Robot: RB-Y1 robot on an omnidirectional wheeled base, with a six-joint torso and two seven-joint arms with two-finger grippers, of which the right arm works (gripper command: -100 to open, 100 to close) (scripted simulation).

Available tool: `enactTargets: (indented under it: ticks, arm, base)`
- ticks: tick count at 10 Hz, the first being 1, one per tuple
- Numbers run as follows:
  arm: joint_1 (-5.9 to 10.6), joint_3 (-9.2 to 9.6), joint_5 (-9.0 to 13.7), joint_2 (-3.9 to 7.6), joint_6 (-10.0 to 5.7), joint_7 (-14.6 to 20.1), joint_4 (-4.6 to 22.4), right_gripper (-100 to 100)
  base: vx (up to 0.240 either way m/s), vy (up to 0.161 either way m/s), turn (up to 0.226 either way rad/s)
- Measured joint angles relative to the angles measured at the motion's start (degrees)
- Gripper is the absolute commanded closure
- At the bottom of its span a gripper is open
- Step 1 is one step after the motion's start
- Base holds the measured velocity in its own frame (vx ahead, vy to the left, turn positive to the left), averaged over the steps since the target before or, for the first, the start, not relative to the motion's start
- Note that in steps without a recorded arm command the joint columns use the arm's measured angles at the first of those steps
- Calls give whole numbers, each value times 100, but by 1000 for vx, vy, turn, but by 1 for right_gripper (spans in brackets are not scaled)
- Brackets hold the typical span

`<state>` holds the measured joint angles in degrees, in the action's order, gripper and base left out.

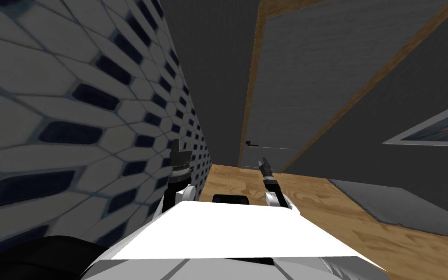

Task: Pull the door open

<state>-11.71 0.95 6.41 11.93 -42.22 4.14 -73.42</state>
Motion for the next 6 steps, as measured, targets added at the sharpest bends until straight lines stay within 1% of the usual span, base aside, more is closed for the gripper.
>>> enactTargets:
  ticks: [1,2,3,4,6]
  arm:
    - [64,-2,26,33,-45,32,195,-100]
    - [97,1,47,45,-71,50,324,-100]
    - [103,1,75,94,-111,92,456,-100]
    - [176,0,98,111,-148,118,641,-100]
    - [228,2,142,160,-199,166,893,-100]
  base:
    - [98,5,10]
    - [83,18,8]
    - [98,16,0]
    - [116,22,8]
    - [103,18,5]
